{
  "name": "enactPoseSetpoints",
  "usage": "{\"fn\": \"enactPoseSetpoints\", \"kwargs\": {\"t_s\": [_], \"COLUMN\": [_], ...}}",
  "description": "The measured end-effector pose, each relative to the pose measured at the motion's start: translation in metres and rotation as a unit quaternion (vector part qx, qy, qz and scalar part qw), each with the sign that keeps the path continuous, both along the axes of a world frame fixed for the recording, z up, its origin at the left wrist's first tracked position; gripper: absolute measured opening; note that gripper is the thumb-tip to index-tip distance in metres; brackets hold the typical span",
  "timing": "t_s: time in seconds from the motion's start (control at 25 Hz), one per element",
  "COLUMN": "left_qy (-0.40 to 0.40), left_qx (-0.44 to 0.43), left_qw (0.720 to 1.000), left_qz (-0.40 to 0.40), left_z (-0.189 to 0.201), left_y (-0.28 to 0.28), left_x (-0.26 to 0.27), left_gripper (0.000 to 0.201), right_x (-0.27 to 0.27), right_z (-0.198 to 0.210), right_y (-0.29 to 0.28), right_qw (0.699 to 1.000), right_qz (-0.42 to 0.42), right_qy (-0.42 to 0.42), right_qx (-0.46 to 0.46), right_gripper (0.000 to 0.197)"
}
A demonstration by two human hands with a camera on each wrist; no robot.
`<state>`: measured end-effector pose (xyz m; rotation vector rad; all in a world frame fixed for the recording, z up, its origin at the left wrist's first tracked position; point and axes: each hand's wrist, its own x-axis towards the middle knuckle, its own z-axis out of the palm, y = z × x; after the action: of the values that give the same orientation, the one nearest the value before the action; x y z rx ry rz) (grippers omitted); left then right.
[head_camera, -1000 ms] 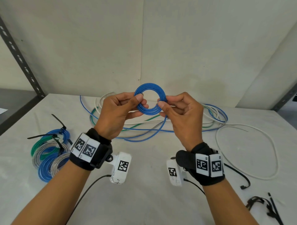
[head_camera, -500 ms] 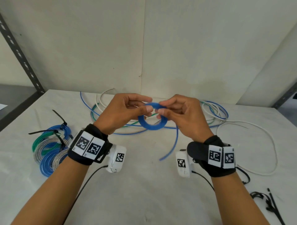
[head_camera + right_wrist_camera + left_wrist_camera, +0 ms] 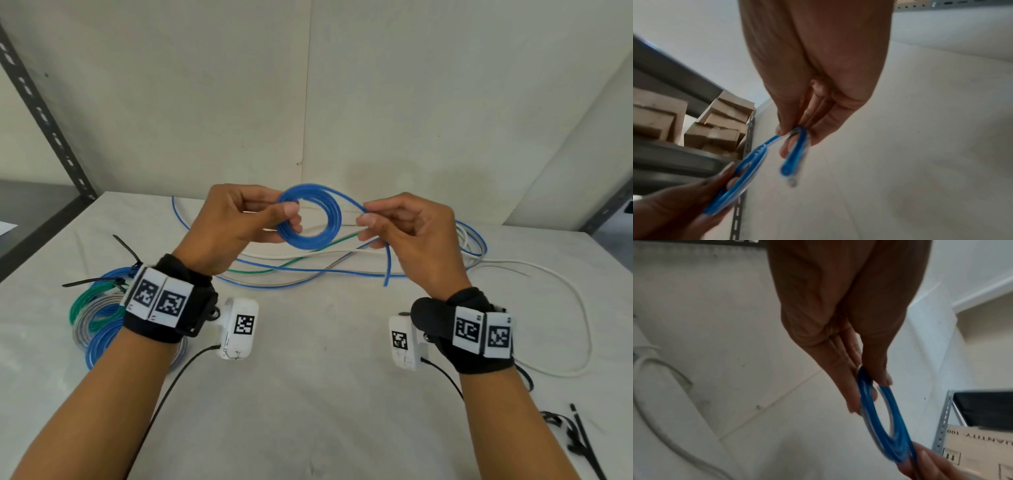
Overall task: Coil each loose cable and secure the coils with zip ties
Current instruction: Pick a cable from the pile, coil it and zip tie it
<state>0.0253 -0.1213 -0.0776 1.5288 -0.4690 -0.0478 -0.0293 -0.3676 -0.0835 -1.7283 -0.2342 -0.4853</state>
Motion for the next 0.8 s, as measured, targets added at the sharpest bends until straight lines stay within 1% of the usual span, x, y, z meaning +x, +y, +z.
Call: {"fn": "enactPoseSetpoints", "kwargs": {"t_s": [0.08,0.2,0.44,0.6,0.68,0.8], "left_qy": [0.024,0.036,0.049,0.052,0.054,0.056], "left_qx": [-0.063,-0.114,-0.147,-0.146,-0.146,-0.156], "left_qw": [0.998,0.992,0.987,0.987,0.987,0.986], "left_qz": [0.015,0.029,0.041,0.047,0.041,0.035], "left_z": [0.001,0.0,-0.003,-0.008,-0.009,-0.008], "left_y": [-0.004,-0.013,-0.021,-0.027,-0.03,-0.031], "left_x": [-0.001,-0.003,-0.006,-0.007,-0.009,-0.011], "left_gripper": [0.024,0.025,0.026,0.02,0.023,0.026], "right_x": [0.0,0.0,-0.002,0.0,0.0,0.0], "right_z": [0.0,-0.005,-0.01,-0.015,-0.018,-0.019], "right_y": [0.008,0.024,0.037,0.044,0.046,0.049], "right_qw": [0.999,0.996,0.986,0.983,0.982,0.979], "right_qz": [-0.01,0.004,0.015,-0.029,-0.058,-0.051], "right_qy": [-0.013,-0.007,0.007,-0.009,-0.018,-0.018], "right_qx": [0.045,0.092,0.168,0.181,0.18,0.194], "right_gripper": [0.006,0.006,0.006,0.005,0.005,0.008]}}
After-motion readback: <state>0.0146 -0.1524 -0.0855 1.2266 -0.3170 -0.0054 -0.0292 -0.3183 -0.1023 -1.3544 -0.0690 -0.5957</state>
